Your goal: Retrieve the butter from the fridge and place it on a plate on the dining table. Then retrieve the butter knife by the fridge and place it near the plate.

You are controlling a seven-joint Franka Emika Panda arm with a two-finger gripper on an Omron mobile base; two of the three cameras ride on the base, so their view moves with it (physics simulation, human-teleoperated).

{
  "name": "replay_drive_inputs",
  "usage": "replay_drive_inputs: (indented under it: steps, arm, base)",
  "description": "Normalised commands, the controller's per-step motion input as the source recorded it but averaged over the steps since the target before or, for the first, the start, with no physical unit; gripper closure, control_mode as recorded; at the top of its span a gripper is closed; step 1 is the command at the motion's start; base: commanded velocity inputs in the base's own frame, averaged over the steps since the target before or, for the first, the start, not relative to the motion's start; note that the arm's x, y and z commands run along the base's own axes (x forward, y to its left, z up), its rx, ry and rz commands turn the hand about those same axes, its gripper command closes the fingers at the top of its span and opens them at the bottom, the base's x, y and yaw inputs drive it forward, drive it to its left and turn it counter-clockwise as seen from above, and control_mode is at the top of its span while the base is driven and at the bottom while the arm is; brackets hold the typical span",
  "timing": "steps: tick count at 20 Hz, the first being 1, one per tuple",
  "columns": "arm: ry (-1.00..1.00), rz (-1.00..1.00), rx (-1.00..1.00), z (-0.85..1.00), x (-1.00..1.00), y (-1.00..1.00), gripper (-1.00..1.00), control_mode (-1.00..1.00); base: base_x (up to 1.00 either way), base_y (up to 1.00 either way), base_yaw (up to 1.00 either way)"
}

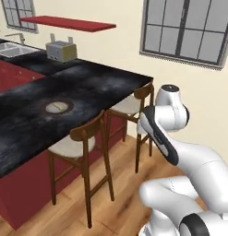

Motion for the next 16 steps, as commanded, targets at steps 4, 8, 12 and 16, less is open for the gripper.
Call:
replay_drive_inputs:
  steps: [4, 8, 12, 16]
  arm:
    - [0.00, 0.00, 0.00, 0.00, 0.00, 0.00, 1.00, 1.00]
    - [0.00, 0.00, 0.00, 0.00, 0.00, 0.00, 1.00, 1.00]
    - [0.00, 0.00, 0.00, 0.00, 0.00, 0.00, 1.00, 1.00]
    - [0.00, 0.00, 0.00, 0.00, 0.00, 0.00, 1.00, 1.00]
  base:
    - [0.49, -0.74, 0.52]
    - [0.48, -0.68, 0.53]
    - [0.17, -0.72, 0.46]
    - [0.06, -0.67, 0.41]
